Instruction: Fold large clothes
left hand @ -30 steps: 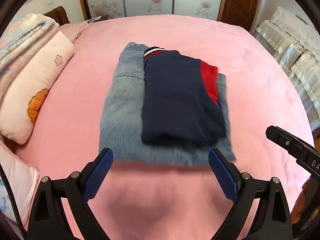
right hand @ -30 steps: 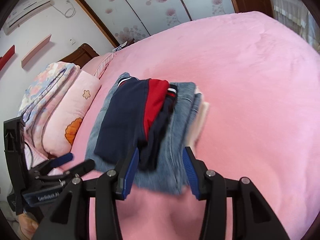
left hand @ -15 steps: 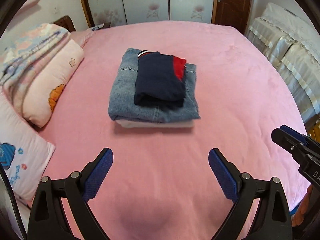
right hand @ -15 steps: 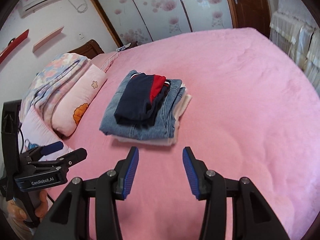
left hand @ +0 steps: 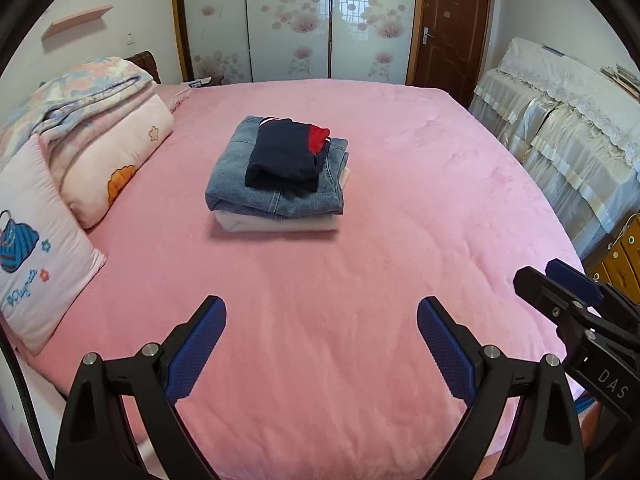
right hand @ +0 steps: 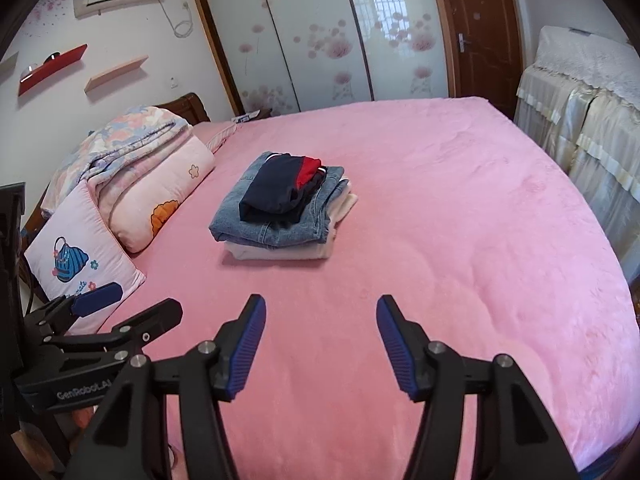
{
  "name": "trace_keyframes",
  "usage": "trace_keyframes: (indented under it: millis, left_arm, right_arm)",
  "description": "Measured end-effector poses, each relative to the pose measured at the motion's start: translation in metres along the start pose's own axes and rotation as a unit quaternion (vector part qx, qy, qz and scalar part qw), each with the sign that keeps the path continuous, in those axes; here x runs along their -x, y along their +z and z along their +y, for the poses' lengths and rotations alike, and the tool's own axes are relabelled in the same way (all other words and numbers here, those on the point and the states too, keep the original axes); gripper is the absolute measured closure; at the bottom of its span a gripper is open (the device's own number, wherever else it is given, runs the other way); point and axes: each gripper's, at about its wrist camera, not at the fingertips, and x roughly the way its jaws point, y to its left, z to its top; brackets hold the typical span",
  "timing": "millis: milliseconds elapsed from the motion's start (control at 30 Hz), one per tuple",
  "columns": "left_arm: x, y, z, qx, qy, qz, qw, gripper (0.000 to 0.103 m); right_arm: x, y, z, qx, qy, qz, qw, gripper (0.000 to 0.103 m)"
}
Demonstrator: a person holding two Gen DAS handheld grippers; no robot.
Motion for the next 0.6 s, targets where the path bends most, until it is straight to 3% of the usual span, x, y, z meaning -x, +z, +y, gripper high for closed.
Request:
trace_keyframes:
  millis: [233, 433, 600]
  left_arm:
    - [0.02, -0.032, -0.001, 0.038, -0.016, -0.008, 0.9991, 0.007]
    - [0.029, -0.062, -0.006, 0.057, -0.006, -0.01, 0.9983, 0.007]
    - [0.027, -0.076, -0.015, 0.039, -0.004, 0.003, 0.9992, 0.007]
  right_arm:
    - [0.03, -0.029, -0.013, -0.025, -0.015, -0.023, 0.999, 0.039]
    - [0.043, -0.056, -0.013, -0.018, -0.023, -0.024, 0.999, 0.038]
    - [0.047, -0.073, -0.008, 0.0, -0.027, -0.012, 1.0, 0.038]
